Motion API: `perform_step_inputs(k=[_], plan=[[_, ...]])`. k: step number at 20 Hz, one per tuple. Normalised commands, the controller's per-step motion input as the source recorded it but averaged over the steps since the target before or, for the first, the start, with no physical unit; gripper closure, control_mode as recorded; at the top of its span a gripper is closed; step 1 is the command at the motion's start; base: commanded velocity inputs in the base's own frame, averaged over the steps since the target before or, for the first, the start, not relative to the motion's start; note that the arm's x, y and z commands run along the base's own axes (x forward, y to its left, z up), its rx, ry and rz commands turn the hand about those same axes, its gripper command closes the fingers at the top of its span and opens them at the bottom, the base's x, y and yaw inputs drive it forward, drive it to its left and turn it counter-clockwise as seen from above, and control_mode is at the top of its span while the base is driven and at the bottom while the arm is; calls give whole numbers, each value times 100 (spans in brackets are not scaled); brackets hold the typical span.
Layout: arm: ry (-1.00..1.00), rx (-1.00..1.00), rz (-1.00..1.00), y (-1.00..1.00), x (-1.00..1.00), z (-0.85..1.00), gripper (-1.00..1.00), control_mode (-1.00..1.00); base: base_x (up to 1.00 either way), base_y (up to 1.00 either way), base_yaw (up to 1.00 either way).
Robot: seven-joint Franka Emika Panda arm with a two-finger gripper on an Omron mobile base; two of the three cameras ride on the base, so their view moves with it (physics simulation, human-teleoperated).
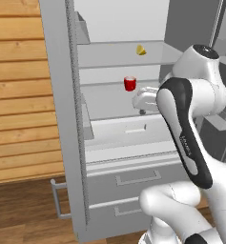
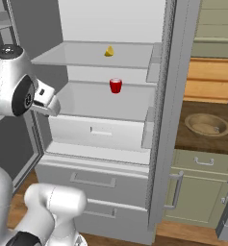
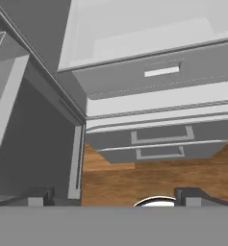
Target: Grab a lemon wedge from the fridge and one ice cube from the ice bowl, and put them in the glass of lemonade.
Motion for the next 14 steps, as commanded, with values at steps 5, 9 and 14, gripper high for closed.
perform_step_inputs(k=[5, 9, 14], plan=[[-10, -12, -18, -18, -20, 0, -100, -100, 0, 0, 0], [-6, 0, -2, 0, -23, 0, -100, -100, 0, 0, 0], [0, 0, 0, 0, 0, 0, -100, -100, 0, 0, 0]])
